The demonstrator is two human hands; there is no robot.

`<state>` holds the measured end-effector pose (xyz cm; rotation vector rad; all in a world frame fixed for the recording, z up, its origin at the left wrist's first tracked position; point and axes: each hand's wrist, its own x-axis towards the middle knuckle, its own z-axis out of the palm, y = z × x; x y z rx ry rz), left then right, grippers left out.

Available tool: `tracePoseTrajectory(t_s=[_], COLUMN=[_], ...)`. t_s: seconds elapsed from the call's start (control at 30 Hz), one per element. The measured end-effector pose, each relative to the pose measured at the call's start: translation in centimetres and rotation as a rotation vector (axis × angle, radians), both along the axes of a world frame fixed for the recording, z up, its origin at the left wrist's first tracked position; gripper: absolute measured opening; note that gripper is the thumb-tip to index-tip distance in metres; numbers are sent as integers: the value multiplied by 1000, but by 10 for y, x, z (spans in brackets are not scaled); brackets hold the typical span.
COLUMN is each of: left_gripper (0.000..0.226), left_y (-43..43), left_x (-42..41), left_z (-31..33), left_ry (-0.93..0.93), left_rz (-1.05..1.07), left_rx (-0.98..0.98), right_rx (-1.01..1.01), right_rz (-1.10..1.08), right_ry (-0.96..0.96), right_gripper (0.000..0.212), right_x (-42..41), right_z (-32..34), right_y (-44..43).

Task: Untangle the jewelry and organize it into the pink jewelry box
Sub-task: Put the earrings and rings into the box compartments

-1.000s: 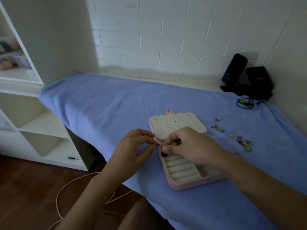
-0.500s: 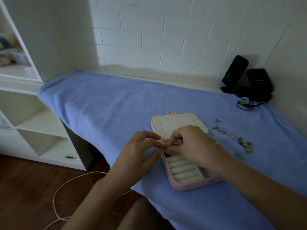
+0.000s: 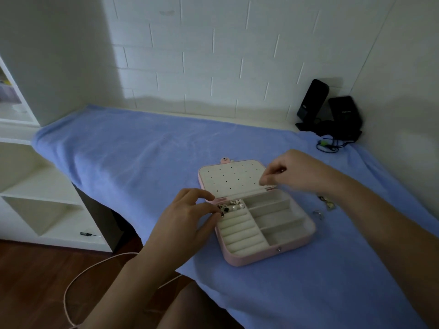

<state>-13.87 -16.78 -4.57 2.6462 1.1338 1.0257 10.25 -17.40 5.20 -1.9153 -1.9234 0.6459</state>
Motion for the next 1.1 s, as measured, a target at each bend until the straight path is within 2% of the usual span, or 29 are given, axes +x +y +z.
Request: tracePoseTrajectory(t_s=[0.1,0.2,0.33,0.47,0.57,0.63,0.7,0.87,1.1], left_gripper=[41,39,36,37,37,38,35,36,35], left_y=[0,-3,-9,-13,-15,-17,-18,-22,-22], left_x=[3,4,5,8,11,13,14,19,19], left_z=[0,-3,-7,-10,-12,-15,-18,-27,-30], left_ry=[-3,-42,-87,-178,-238,-255,-294,-410,-444], left_rz=[10,9,-18,-11,4,9,13,23,26], left_rx=[5,20,26,1,-26,-53,-72,-80,-78], right_rx=[-20,-116,-278,-353,-157,-26,-11,44,66], right_rz=[-88,-184,-299,-326,-255,-203,-141,-120,-127], right_ry=[-205,-309,-357,-293,-309,-254,-189,-225,-163], right_gripper=[14,9,10,7,7,10,12,13,6], right_x=[40,74,102,111,114,113,108,102,100], right_z=[2,-2,-10,-17,-24,-29,-34,-43,-39], right_y=[5,5,1,-6,-6,-6,-6,-3,-3])
